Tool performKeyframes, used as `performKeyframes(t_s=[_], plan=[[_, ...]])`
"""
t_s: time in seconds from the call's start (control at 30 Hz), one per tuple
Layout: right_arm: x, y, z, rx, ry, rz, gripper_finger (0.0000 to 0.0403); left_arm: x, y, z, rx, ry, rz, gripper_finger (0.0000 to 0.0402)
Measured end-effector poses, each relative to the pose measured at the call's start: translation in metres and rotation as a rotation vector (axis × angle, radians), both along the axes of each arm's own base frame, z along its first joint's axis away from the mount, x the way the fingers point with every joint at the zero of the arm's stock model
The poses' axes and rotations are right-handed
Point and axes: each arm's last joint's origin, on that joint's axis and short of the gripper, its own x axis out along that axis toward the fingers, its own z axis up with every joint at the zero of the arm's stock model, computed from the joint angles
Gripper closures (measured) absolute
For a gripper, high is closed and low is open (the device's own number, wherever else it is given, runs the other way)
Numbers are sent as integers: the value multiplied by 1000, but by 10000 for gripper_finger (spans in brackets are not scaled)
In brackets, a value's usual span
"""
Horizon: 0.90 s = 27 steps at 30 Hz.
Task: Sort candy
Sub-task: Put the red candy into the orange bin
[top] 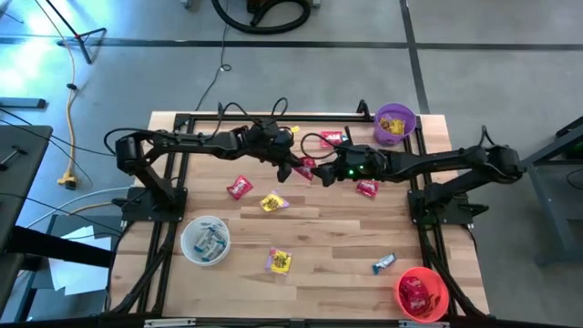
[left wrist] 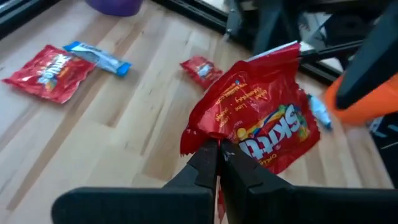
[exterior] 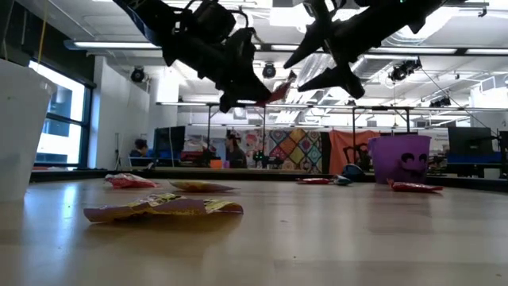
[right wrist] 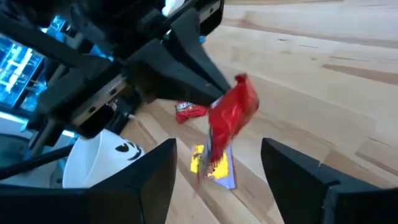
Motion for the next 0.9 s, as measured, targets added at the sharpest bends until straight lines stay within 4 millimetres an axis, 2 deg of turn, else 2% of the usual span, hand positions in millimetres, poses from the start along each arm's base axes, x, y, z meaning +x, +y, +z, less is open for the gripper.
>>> performKeyframes(t_s=[0.13,0.23,0.33,0.5,0.53,0.73,0.9], plan=[[2,0,-1,7,-4,-9,187,3,-5,3,-11,-34,-39,401],[2,-1,-1,6,-11,-27,214,4,-8,4,-24,-56,-58,401],[3,-1,2,12,-40,-33,263,6,-9,7,-30,-85,-57,401],[2,-1,2,7,-40,-39,375,8,-9,11,-37,-126,-49,401],[2,-1,2,6,-40,-38,386,8,-9,11,-36,-128,-50,401],[-2,1,9,20,-60,14,370,6,-5,12,-51,-136,-72,378],[-19,4,25,30,-73,75,394,0,-1,17,-51,-122,-81,338]])
